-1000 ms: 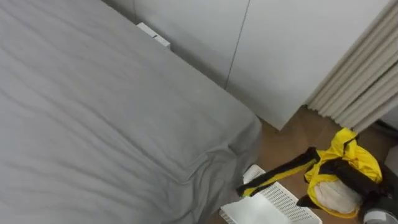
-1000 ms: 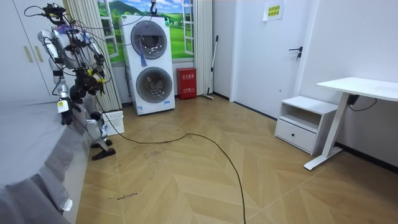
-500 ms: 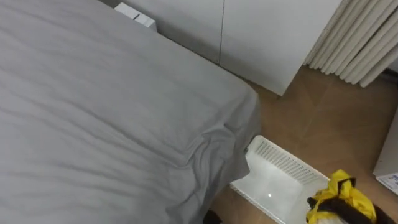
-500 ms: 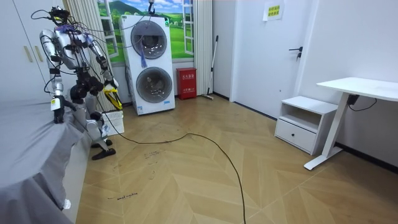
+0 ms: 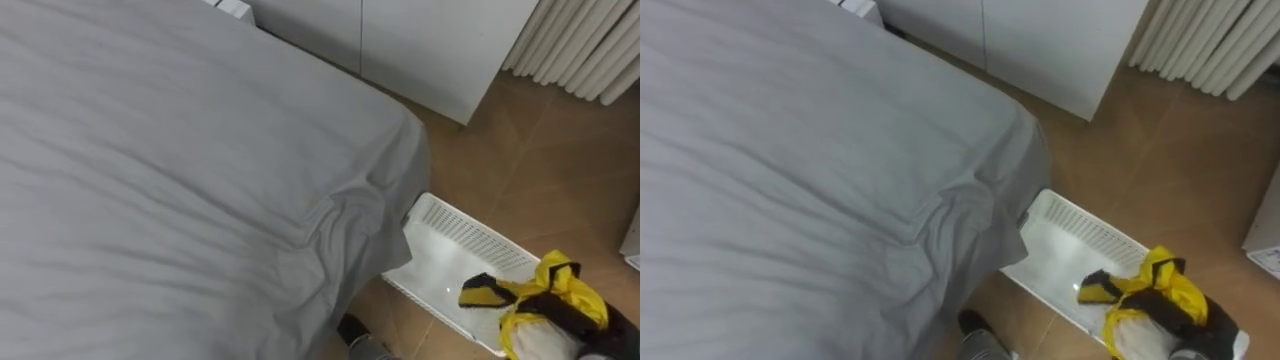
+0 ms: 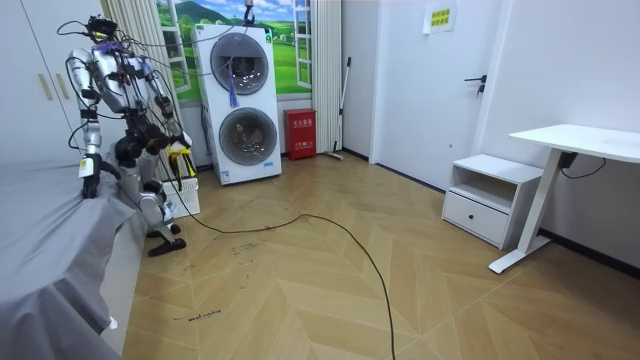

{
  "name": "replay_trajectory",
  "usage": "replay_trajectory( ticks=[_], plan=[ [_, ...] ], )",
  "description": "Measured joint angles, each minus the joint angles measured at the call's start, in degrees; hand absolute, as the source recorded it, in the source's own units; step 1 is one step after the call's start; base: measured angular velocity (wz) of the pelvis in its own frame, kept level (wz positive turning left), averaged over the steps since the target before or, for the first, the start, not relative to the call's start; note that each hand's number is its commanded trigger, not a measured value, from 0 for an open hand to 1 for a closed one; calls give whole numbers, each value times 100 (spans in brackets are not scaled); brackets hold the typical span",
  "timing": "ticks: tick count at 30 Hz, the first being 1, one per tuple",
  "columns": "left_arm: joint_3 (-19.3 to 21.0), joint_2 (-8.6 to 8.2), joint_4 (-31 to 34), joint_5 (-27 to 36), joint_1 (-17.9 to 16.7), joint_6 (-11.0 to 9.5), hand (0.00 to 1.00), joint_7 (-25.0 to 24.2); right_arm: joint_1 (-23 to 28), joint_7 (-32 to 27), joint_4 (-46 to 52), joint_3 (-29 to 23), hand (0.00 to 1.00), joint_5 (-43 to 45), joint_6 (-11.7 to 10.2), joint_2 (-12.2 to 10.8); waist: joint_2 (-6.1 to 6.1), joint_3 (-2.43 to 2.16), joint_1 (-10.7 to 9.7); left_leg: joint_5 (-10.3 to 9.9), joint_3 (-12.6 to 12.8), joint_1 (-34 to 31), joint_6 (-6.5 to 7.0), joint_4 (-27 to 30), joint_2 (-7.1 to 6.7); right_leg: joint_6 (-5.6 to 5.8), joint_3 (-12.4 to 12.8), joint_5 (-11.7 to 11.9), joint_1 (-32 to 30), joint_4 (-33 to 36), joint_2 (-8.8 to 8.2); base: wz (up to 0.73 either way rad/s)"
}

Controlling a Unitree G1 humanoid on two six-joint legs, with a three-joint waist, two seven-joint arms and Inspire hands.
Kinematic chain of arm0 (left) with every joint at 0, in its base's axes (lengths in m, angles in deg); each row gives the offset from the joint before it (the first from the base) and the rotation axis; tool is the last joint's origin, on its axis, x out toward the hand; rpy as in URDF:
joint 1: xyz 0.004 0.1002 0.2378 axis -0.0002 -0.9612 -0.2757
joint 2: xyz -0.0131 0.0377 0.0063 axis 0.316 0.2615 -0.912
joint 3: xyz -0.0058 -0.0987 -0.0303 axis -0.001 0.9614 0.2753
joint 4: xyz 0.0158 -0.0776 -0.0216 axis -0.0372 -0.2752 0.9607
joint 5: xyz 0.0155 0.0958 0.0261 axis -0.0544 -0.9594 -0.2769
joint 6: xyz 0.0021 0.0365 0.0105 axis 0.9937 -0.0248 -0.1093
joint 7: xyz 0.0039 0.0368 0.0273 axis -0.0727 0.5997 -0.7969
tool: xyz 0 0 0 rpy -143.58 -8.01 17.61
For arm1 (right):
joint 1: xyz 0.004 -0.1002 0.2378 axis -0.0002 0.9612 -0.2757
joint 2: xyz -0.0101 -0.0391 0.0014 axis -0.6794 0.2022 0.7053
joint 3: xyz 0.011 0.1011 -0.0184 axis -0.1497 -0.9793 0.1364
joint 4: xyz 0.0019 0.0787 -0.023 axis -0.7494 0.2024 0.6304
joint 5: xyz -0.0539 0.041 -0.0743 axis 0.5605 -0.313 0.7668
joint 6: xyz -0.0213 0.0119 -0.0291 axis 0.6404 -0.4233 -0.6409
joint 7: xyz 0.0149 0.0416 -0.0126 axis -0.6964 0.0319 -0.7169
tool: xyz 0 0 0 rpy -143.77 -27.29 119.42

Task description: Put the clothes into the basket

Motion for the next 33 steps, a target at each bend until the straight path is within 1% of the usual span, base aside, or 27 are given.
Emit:
replay_trajectory(
  ticks=[3,4,6,8,9,10,12,19,21,25,28,33],
  plan=[
    [-10,-1,-152,0,136,-37,0,1,-146,-31,-322,7,0,7,-8,24,-9,6,30,19,-96,-38,29,-1,-31,3,-50,-2,-10,-4,-29,10],
    [-20,-6,-210,0,185,-64,0,2,-227,-31,-423,13,0,10,-14,26,-16,8,82,20,-152,-46,32,-1,-33,1,-53,-3,-11,-2,-29,0],
    [-39,-6,-220,-1,239,-82,0,3,-250,-24,-551,20,0,13,-14,27,-15,8,162,24,-185,-76,39,2,-33,0,-69,-5,-30,-2,-35,4],
    [-49,-3,-223,-1,261,-123,0,4,-347,-8,-677,21,0,15,-6,25,4,-5,188,35,-229,-129,50,2,-36,-3,-95,-6,-68,-1,-51,8],
    [-54,-5,-293,-1,339,-152,0,4,-354,-5,-690,21,0,14,-7,29,7,-7,256,38,-232,-152,52,1,-37,-3,-95,-6,-90,-1,-62,0],
    [-58,-7,-356,-2,385,-170,0,4,-358,-1,-705,21,0,10,-7,30,7,-8,281,42,-246,-154,45,2,-36,-7,-107,-3,-91,-1,-74,7],
    [-75,1,-432,-2,460,-200,0,4,-390,23,-765,23,0,-7,-7,25,17,-14,305,52,-343,-181,34,19,-68,-34,-189,-18,-91,5,-80,16],
    [-117,26,-432,-5,461,-348,0,22,-483,29,-884,18,0,-26,-15,27,20,-17,320,83,-624,-248,51,40,-85,-96,-365,-58,-90,15,-130,13],
    [-117,27,-432,-4,458,-392,0,32,-467,32,-885,18,0,-27,-16,27,20,-17,323,88,-665,-254,50,40,-87,-111,-402,-72,-87,23,-141,12],
    [-117,27,-433,-4,456,-404,0,41,-460,39,-885,18,0,-26,-53,27,17,-15,322,89,-705,-251,52,40,-92,-116,-436,-116,-88,71,-175,7],
    [-118,29,-432,-4,457,-456,0,40,-452,54,-889,19,0,-26,-75,30,16,-14,321,99,-777,-257,49,38,-106,-120,-480,-150,-88,94,-211,12],
    [-118,32,-432,-4,457,-519,0,40,-456,104,-897,20,0,-26,-75,29,9,-13,322,113,-806,-271,54,32,-114,-120,-555,-161,-87,93,-240,5]
  ],
)
